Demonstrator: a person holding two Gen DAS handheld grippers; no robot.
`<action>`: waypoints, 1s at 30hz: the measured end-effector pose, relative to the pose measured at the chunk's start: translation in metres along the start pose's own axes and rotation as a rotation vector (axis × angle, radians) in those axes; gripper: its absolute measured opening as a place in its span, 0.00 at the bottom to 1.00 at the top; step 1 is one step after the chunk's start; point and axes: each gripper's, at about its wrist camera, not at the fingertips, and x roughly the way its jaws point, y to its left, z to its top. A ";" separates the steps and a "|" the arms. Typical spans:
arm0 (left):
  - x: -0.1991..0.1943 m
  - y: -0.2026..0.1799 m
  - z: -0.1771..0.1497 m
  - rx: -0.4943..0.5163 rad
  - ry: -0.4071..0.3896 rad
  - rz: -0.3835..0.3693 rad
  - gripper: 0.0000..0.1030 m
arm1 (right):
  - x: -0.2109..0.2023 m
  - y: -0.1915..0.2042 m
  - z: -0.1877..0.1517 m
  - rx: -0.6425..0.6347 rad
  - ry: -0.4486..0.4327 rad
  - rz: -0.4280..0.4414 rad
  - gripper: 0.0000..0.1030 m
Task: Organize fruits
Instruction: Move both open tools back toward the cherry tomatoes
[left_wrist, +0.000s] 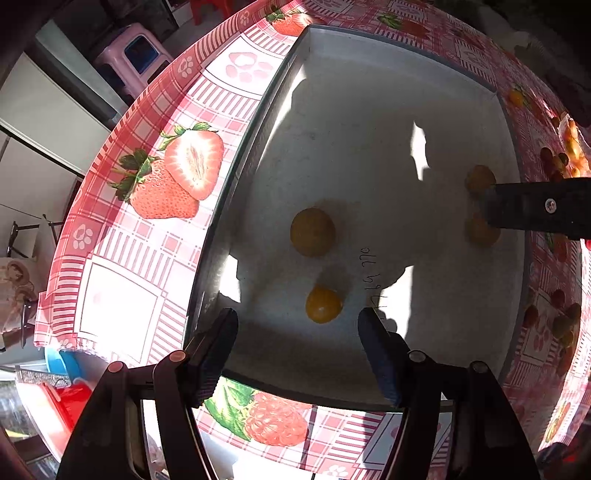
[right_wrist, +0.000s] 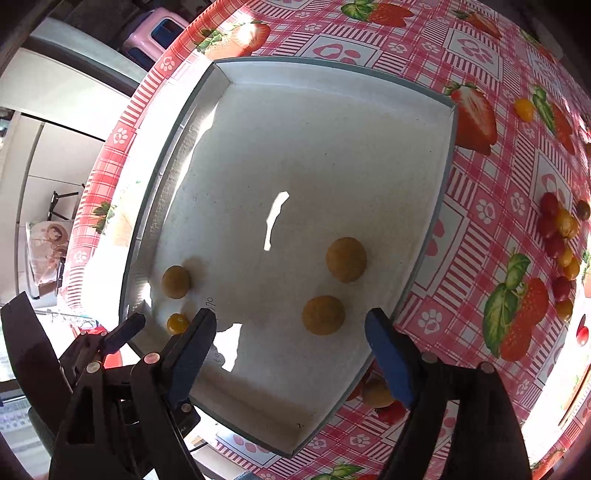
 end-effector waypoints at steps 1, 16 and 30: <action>-0.003 -0.003 0.000 0.009 -0.004 0.003 0.67 | -0.005 -0.005 -0.001 0.010 -0.011 -0.001 0.83; -0.054 -0.126 0.025 0.277 -0.089 -0.094 0.67 | -0.048 -0.136 -0.068 0.318 -0.067 -0.075 0.83; -0.028 -0.233 0.011 0.418 0.023 -0.192 0.67 | -0.064 -0.261 -0.132 0.527 -0.070 -0.184 0.83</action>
